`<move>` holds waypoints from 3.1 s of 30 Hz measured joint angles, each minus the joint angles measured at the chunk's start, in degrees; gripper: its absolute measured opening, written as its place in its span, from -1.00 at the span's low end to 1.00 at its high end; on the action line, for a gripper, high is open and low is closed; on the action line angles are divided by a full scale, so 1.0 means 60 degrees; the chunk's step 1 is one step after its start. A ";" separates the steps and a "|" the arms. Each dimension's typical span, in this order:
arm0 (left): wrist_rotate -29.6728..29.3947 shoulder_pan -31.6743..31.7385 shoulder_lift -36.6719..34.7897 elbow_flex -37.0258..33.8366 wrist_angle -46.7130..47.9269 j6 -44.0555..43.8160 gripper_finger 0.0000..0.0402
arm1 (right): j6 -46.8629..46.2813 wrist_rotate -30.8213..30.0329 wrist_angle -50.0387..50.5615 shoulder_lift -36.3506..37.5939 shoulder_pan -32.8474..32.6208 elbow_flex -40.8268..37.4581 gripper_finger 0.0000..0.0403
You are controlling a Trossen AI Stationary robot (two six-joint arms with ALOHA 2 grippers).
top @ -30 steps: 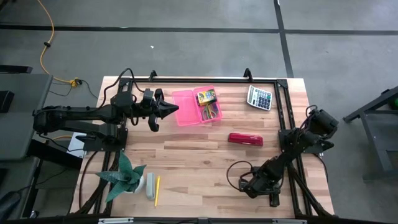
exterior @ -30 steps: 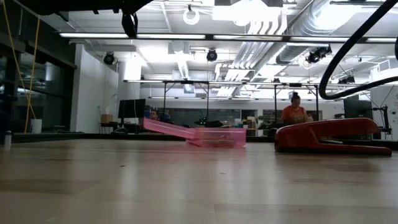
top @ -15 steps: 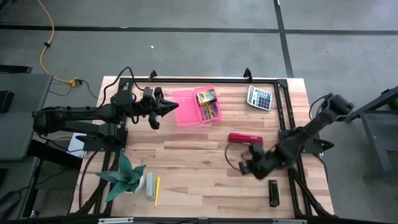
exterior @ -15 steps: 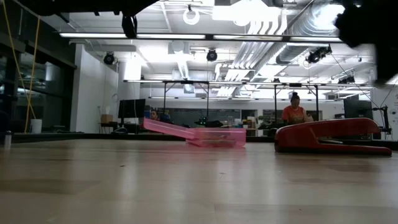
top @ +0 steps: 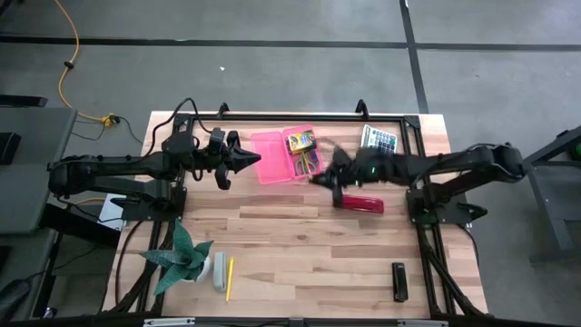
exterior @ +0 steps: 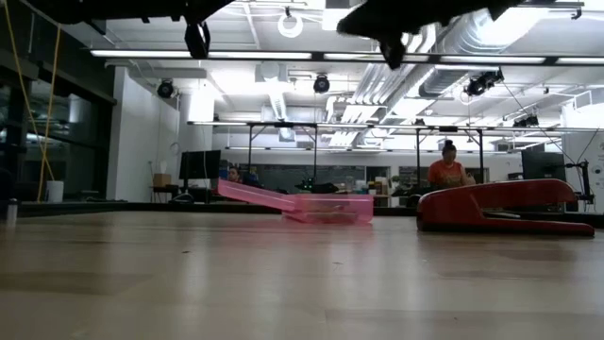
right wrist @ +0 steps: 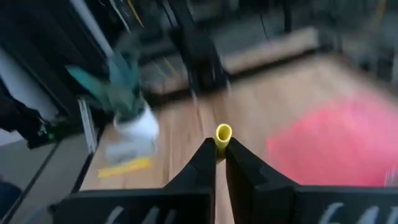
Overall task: Pack school essentials
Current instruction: Put the yellow pencil top eraser into the pink supply box, then put the yellow pen into the pink supply box
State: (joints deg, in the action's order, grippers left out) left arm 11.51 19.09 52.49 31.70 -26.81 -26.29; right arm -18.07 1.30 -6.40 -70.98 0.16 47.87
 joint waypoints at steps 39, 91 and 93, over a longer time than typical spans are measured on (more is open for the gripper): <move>-0.0536 0.0000 -0.0004 0.0004 0.0000 0.0807 -1.00 | 0.2313 -0.0145 0.4925 -0.5178 0.3565 0.3148 -0.88; -0.0720 -0.0375 0.0397 0.0990 0.3411 0.0981 -0.87 | 0.1576 0.0866 -0.5006 0.0969 0.0784 -0.2729 -0.15; -0.0959 -0.0676 0.0792 0.1857 0.5207 0.0924 -0.78 | 0.1427 0.0866 -0.4899 0.0969 0.0784 -0.2728 -0.15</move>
State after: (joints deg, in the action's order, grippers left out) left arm 5.75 15.04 57.24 42.84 4.43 -20.75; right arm -9.51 6.50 -35.80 -65.17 4.86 31.51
